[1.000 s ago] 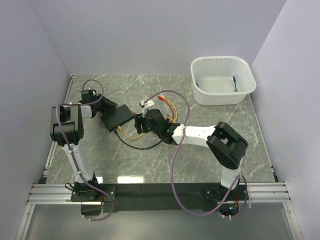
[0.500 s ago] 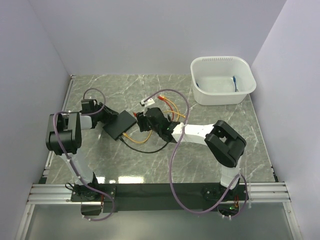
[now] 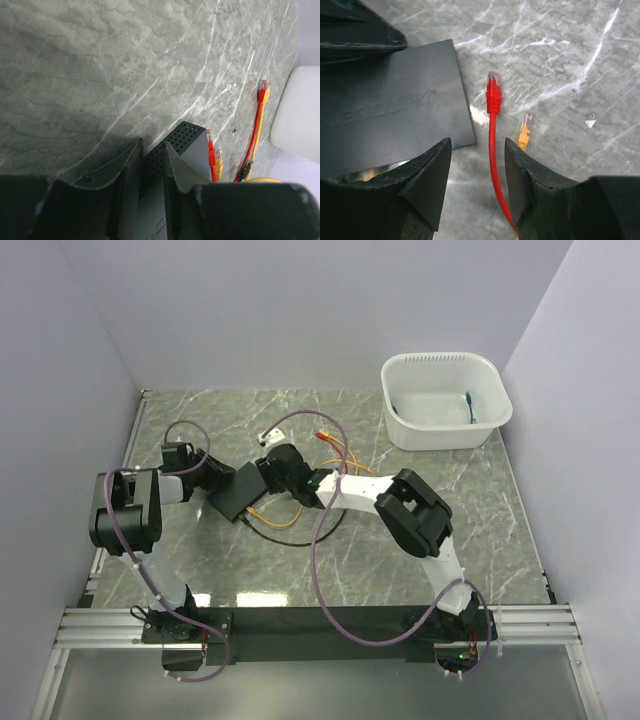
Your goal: Insert the plug into the switch port
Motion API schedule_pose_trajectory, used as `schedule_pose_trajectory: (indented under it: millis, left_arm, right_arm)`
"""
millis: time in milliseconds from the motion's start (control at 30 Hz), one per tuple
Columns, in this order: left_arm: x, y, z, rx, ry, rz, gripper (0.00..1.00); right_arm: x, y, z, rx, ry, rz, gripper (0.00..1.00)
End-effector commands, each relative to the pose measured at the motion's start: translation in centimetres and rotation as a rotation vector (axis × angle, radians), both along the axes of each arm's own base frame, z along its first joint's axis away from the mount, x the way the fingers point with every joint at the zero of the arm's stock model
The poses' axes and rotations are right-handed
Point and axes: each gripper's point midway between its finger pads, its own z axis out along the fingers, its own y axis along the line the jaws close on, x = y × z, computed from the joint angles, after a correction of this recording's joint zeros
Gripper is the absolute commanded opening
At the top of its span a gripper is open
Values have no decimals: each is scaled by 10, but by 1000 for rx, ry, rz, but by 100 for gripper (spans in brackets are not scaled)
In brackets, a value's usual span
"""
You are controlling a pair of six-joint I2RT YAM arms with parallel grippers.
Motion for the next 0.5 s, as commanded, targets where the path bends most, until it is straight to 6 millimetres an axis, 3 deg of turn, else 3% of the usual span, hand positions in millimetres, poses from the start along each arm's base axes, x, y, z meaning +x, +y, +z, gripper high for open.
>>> schedule_pose_trajectory:
  millis: [0,467]
  left_arm:
    - [-7,3,-6,8,18,4,29]
    - [-6,2,-5,0,16,-4,29]
  right_arm:
    - [19,-3,5,-33,-11,-37,53]
    - [44,6,-9,-59,69,-63,51]
